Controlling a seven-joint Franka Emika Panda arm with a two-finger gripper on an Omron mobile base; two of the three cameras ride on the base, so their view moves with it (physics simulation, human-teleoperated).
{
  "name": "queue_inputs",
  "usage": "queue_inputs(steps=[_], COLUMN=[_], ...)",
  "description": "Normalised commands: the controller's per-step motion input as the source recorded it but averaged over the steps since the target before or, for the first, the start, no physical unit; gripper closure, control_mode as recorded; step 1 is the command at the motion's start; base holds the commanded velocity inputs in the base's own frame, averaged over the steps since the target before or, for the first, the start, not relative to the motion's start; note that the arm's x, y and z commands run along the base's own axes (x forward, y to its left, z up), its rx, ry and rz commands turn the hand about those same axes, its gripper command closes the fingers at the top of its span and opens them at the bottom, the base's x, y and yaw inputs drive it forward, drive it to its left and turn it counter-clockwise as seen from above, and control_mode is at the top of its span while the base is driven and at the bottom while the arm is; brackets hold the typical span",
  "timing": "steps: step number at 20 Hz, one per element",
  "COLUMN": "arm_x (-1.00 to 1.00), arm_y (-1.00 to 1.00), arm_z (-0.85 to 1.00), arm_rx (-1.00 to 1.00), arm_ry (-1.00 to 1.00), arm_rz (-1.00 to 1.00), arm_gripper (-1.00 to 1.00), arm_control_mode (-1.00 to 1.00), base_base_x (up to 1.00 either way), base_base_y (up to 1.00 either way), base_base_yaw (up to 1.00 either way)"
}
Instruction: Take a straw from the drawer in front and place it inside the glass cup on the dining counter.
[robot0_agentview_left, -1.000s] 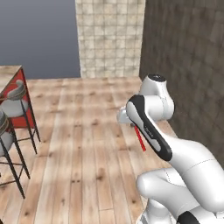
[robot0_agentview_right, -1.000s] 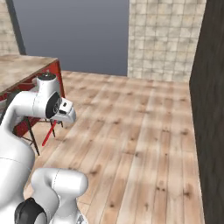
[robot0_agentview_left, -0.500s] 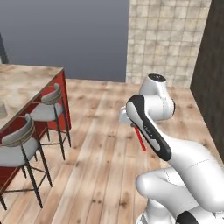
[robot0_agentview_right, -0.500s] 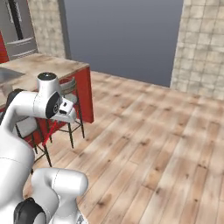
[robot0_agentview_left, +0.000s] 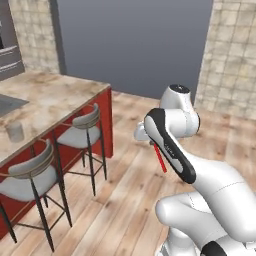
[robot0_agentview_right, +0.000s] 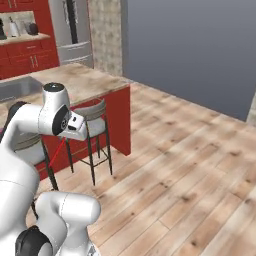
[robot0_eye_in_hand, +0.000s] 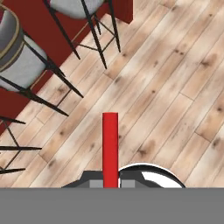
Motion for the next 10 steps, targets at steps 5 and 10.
queue_inputs(steps=[5,10], arm_x=[0.00,0.00], arm_y=[0.00,0.00], arm_z=[0.00,0.00], arm_rx=[0.00,0.00], arm_ry=[0.00,0.00], arm_rz=[0.00,0.00], arm_gripper=[1.00,1.00], arm_control_mode=[1.00,1.00], base_base_x=[1.00,0.98], base_base_y=[-0.24,-0.04], base_base_yaw=[0.47,0.47])
